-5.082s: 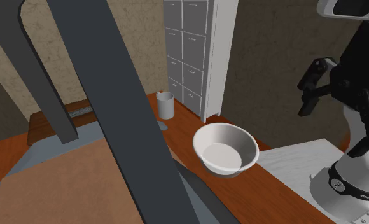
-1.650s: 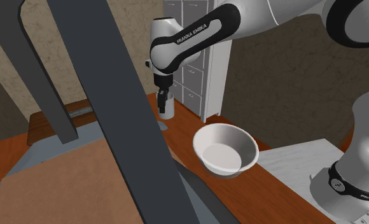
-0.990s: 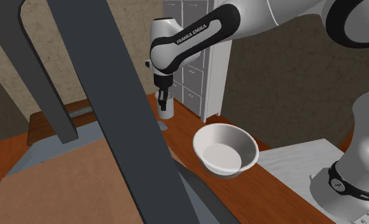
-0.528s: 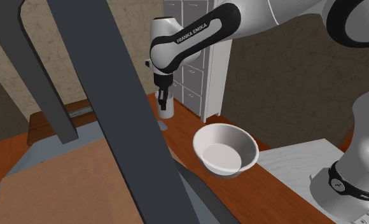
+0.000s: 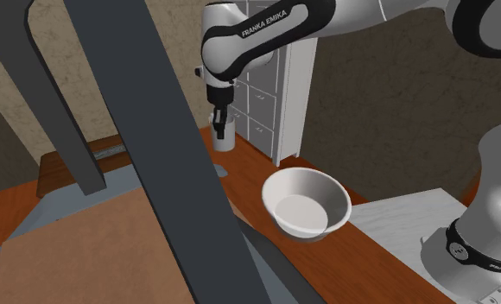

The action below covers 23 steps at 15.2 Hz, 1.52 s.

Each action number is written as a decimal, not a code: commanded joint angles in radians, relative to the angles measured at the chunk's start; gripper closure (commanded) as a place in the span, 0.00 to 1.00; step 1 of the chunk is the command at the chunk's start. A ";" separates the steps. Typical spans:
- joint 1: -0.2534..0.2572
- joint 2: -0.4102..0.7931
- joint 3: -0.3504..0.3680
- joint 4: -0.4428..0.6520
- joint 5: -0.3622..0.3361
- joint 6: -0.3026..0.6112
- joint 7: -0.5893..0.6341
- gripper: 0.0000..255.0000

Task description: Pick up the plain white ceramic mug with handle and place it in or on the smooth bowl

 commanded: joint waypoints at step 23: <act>0.038 -0.147 -0.021 0.081 -0.067 -0.217 0.056 1.00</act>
